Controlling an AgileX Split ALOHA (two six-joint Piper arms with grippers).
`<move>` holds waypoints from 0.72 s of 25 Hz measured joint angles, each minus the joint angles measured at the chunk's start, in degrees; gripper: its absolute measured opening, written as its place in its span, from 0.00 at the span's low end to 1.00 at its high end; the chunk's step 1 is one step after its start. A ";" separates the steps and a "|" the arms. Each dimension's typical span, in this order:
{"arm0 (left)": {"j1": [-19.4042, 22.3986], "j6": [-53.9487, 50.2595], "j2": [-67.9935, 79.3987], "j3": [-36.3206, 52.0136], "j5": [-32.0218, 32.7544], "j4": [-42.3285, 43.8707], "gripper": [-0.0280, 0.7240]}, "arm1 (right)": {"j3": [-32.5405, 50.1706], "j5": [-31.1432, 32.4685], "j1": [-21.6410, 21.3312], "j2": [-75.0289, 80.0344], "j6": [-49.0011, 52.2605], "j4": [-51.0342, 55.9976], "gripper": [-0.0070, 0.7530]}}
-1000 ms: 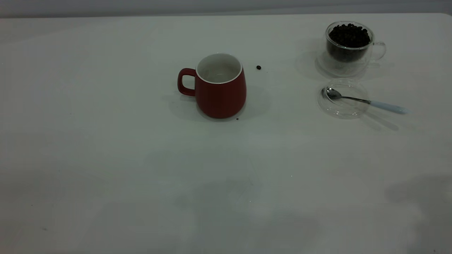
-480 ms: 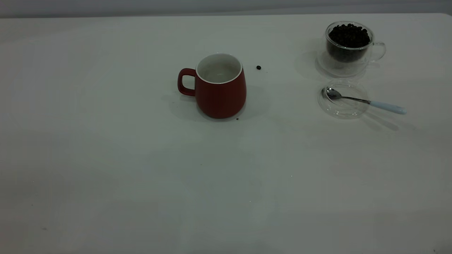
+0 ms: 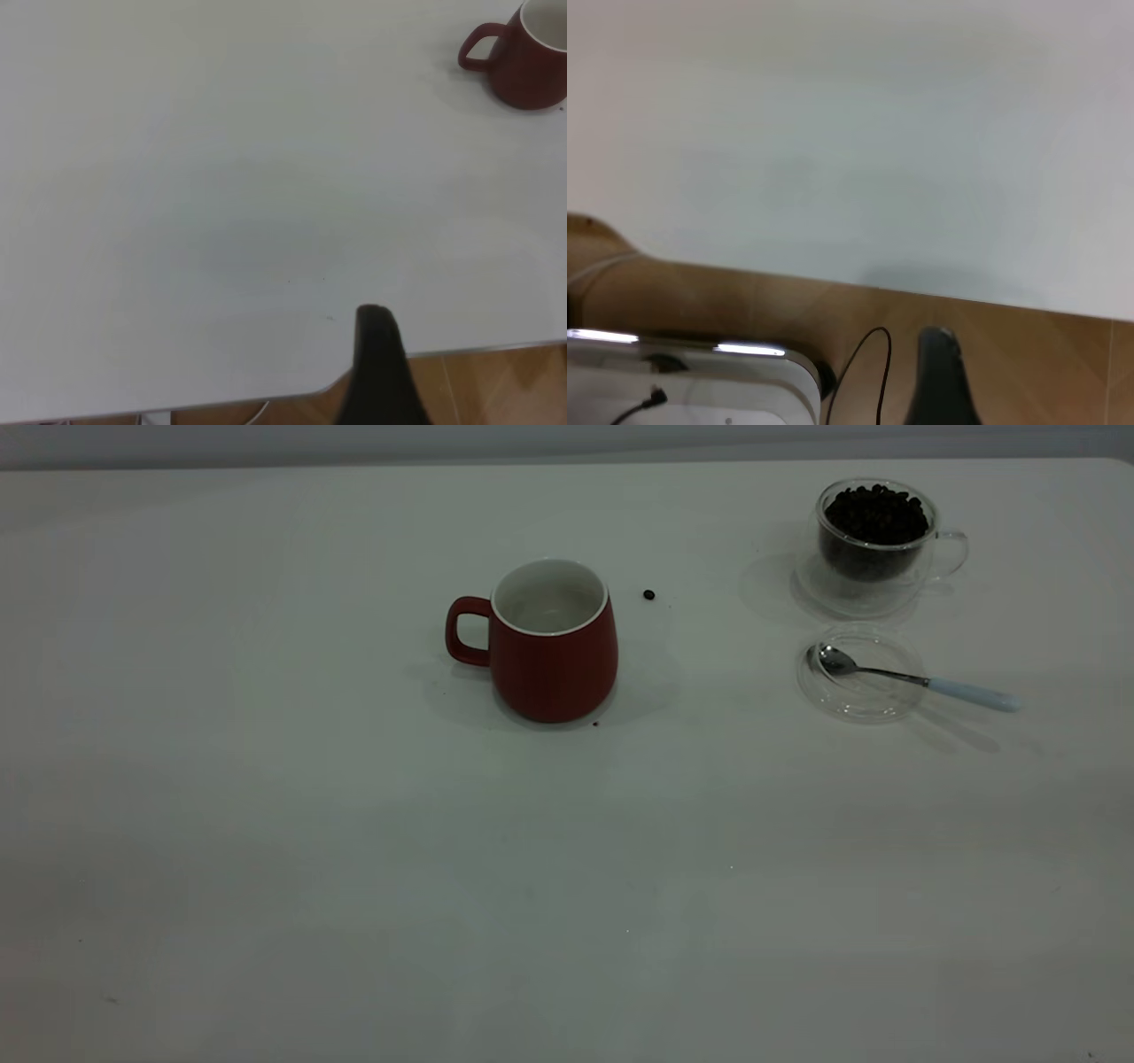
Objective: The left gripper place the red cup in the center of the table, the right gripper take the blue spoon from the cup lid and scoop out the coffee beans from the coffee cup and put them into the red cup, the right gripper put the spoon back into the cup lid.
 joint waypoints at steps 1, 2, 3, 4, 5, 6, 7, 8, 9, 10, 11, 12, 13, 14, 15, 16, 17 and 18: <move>0.00 0.00 0.00 0.00 0.00 0.00 0.82 | 0.00 0.00 -1.96 -0.12 0.00 0.00 0.76; 0.00 0.00 0.00 0.00 0.00 0.00 0.82 | 0.00 0.00 -3.67 -0.36 0.00 0.00 0.76; 0.00 0.00 0.00 0.00 0.00 0.00 0.82 | 0.00 -0.01 -5.53 -1.00 0.00 0.00 0.76; 0.00 0.00 0.00 0.00 0.00 0.00 0.82 | 0.04 -0.01 -6.98 -2.10 0.00 -0.05 0.76; 0.00 0.00 0.00 0.00 0.00 0.00 0.82 | 0.04 -0.01 -7.72 -3.35 0.00 -0.05 0.76; 0.00 0.00 0.00 0.00 0.00 0.00 0.82 | 0.04 -0.01 -8.00 -5.21 0.00 -0.05 0.76; 0.00 0.00 0.00 0.00 0.00 0.00 0.82 | 0.04 -0.01 -7.80 -7.49 0.00 -0.05 0.76; 0.00 0.00 0.00 0.00 0.00 0.00 0.82 | 0.04 -0.01 -7.22 -9.75 0.00 -0.05 0.76; 0.00 0.00 0.00 0.00 0.00 0.00 0.82 | 0.04 0.07 -6.37 -12.82 0.00 -0.05 0.76; 0.00 0.00 0.00 0.00 0.00 0.00 0.82 | 0.04 0.18 -5.10 -16.15 0.00 -0.05 0.76; 0.00 0.00 0.00 0.00 0.00 0.00 0.82 | 0.04 0.24 -3.99 -19.66 0.00 0.01 0.76; 0.00 0.00 0.00 0.00 0.00 0.00 0.82 | 0.04 0.30 -3.31 -22.62 0.00 0.14 0.76; 0.00 0.00 0.00 0.00 0.00 0.00 0.82 | 0.04 0.56 -3.00 -25.67 0.00 0.22 0.75; 0.00 0.00 0.00 0.00 0.00 0.00 0.82 | 0.04 0.86 -2.84 -27.51 0.00 0.26 0.75; 0.00 0.00 0.00 0.00 0.00 0.00 0.82 | -0.02 1.03 -2.64 -28.15 0.00 0.26 0.74; 0.00 0.00 0.00 0.00 0.00 0.00 0.82 | 0.04 1.08 -2.65 -28.18 0.00 0.26 0.74; 0.00 0.00 0.00 0.00 0.00 0.00 0.82 | 0.04 1.08 -2.65 -28.18 0.00 0.38 0.73; 0.00 0.00 0.00 0.00 0.00 0.00 0.82 | 0.04 1.08 -2.65 -28.18 0.00 0.46 0.72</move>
